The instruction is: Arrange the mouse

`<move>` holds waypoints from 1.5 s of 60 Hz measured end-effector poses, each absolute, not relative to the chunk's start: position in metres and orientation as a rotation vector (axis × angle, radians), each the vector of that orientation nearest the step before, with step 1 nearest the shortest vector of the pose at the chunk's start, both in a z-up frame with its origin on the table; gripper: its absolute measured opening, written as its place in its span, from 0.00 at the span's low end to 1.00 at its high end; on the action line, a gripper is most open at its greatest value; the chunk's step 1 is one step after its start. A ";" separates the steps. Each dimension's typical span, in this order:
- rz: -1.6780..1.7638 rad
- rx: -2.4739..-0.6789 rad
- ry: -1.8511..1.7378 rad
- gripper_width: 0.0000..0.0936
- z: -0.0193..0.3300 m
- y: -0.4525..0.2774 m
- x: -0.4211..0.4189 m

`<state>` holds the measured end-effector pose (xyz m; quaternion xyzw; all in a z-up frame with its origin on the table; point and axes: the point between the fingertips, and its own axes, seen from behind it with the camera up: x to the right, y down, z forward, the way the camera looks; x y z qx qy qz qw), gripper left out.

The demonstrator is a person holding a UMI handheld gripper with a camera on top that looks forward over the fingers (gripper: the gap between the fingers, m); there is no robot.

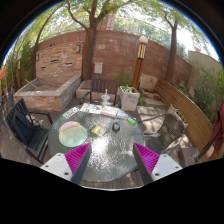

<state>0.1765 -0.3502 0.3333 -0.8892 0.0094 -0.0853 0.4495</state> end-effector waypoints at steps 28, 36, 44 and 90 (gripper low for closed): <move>-0.185 -2.340 0.059 0.92 0.146 -0.206 0.252; -0.154 -2.295 0.081 0.92 0.095 -0.106 0.273; -0.122 -2.276 0.084 0.91 0.050 -0.021 0.287; -0.217 -2.124 0.115 0.39 0.087 0.059 0.311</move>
